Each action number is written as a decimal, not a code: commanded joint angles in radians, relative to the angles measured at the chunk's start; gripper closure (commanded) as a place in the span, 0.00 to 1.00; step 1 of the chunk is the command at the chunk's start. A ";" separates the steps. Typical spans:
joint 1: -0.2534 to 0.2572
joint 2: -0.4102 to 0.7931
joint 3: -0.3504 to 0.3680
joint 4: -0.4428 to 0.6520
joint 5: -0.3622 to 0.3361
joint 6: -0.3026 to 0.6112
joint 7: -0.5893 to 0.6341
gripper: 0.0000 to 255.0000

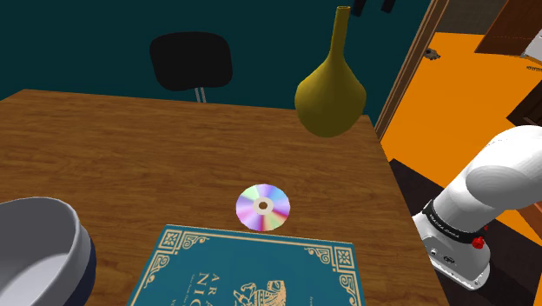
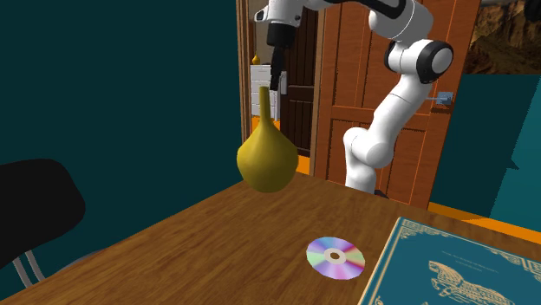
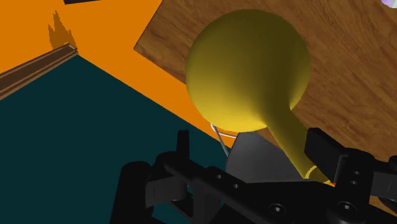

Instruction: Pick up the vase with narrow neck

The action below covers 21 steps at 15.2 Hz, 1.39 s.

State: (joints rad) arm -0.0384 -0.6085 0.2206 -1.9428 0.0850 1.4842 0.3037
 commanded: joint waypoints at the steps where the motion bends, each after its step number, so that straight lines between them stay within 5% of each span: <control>1: -0.012 0.061 0.048 0.087 0.005 -0.023 0.085 0.00; 3: -0.021 0.107 0.081 0.152 0.003 -0.041 0.142 0.00; 12: -0.012 0.056 0.080 0.002 0.015 0.058 0.136 0.00; 13: -0.012 0.057 0.081 0.005 0.015 0.057 0.137 1.00; 21: -0.012 0.058 0.082 0.006 0.015 0.056 0.138 1.00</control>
State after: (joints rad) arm -0.0506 -0.5506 0.3022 -1.9361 0.1002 1.5401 0.4413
